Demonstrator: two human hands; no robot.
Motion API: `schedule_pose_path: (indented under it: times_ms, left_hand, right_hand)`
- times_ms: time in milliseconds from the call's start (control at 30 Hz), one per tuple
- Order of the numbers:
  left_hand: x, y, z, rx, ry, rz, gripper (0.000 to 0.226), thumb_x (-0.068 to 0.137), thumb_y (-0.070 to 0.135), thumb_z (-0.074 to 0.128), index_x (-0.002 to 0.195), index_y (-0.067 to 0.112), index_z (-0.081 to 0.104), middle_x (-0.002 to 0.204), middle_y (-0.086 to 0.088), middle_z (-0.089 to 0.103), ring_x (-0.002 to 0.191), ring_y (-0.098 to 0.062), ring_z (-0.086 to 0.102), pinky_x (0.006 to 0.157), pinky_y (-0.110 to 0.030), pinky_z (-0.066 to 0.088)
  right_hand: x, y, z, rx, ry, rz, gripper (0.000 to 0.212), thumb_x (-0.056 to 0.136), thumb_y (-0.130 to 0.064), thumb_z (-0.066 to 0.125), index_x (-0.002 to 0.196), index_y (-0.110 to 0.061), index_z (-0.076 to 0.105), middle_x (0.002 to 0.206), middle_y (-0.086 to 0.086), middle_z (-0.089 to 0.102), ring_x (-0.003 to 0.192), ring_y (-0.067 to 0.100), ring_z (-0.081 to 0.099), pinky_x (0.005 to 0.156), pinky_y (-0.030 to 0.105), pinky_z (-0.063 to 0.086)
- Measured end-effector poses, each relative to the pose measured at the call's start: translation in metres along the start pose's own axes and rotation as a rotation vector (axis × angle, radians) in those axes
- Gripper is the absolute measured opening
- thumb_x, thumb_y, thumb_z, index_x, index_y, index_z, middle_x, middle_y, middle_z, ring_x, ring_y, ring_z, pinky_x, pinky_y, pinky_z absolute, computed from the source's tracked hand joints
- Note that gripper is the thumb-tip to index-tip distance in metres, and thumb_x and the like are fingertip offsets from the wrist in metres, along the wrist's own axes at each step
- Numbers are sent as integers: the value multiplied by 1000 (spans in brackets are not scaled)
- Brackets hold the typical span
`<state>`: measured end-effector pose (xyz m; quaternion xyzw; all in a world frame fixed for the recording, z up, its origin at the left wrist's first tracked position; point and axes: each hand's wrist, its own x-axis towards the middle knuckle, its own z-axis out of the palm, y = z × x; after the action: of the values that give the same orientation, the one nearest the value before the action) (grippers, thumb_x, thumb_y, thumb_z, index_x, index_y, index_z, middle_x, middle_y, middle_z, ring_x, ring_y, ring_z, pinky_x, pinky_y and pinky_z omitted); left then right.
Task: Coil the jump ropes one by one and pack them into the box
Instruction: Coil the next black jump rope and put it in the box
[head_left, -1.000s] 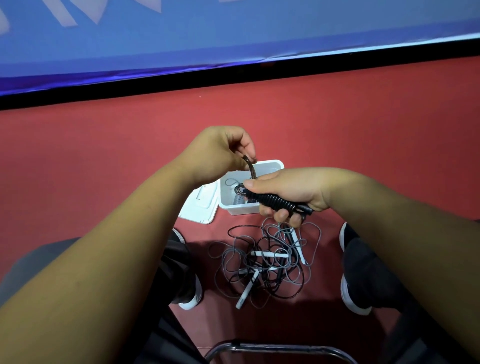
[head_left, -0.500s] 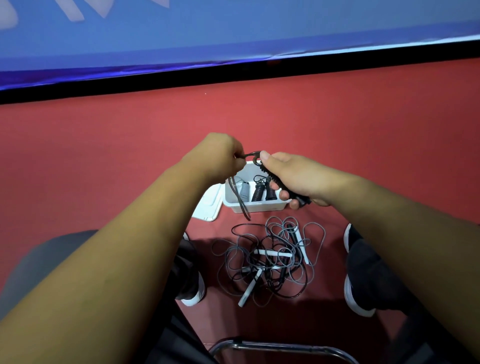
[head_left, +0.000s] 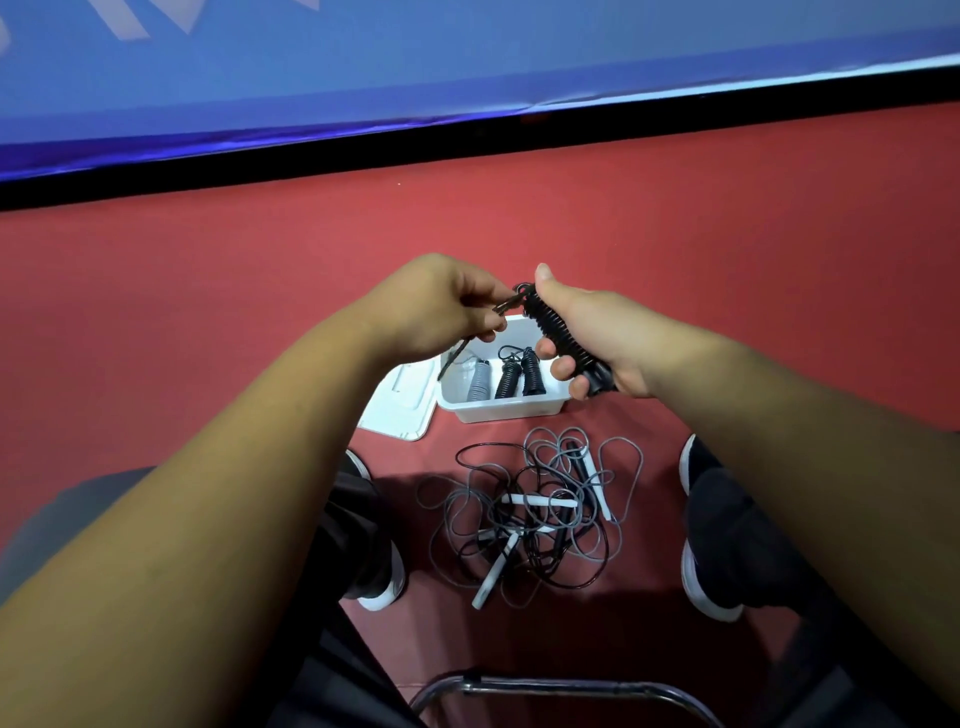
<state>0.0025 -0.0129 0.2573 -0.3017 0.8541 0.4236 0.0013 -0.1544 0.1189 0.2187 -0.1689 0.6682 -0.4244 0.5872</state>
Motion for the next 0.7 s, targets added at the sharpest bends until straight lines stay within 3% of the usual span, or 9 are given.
schedule_pose_path:
  times_ms: [100, 167, 233, 333, 467, 600, 700]
  left_hand:
    - [0, 3, -1, 222, -21, -35, 13, 92, 7, 75, 99, 18, 77, 82, -1, 78, 60, -1, 67, 64, -19, 52]
    - [-1, 4, 3, 338, -35, -102, 7, 95, 9, 66, 96, 11, 74, 79, -7, 76, 59, -12, 72, 56, -27, 57]
    - [-1, 3, 8, 346, -53, -193, 18, 100, 11, 53, 99, 4, 69, 85, -17, 74, 59, -26, 75, 50, -34, 61]
    - [-2, 5, 12, 12, -30, -242, 24, 110, 15, 48, 105, -2, 65, 90, -17, 69, 48, -20, 65, 44, -29, 54]
    - [0, 3, 8, -510, 51, -206, 21, 110, 18, 53, 100, 3, 65, 91, -15, 72, 63, -16, 68, 61, -27, 61]
    - [0, -3, 2, -428, 83, -159, 13, 101, 15, 68, 104, 5, 76, 88, -6, 76, 61, -9, 58, 54, -20, 48]
    - [-3, -3, 0, -405, 102, -167, 10, 90, 11, 80, 99, 9, 80, 88, -6, 78, 65, -11, 58, 62, -24, 47]
  right_hand:
    - [1, 1, 2, -3, -20, 21, 44, 99, -75, 51, 114, -35, 62, 71, 0, 54, 48, 14, 40, 54, 22, 31]
    - [2, 2, 5, -3, -13, 31, 42, 99, -71, 53, 111, -30, 59, 69, -1, 53, 48, 14, 38, 53, 22, 30]
    - [4, 1, 6, 3, 25, 23, 40, 99, -65, 53, 108, -26, 56, 68, 0, 54, 47, 15, 38, 51, 23, 31]
    - [3, -4, 3, 8, 65, -2, 36, 101, -59, 51, 106, -24, 55, 68, 1, 54, 46, 16, 39, 51, 23, 32]
    - [2, -4, 1, 11, 78, -22, 40, 103, -62, 50, 106, -23, 58, 74, 2, 56, 48, 15, 42, 51, 24, 35]
    - [1, -5, 3, 83, 29, -17, 52, 98, -77, 50, 108, -27, 56, 71, -1, 55, 49, 13, 41, 50, 22, 35]
    - [-1, -7, 4, 97, -2, -15, 57, 94, -82, 50, 111, -28, 55, 70, -2, 54, 49, 12, 40, 51, 23, 34]
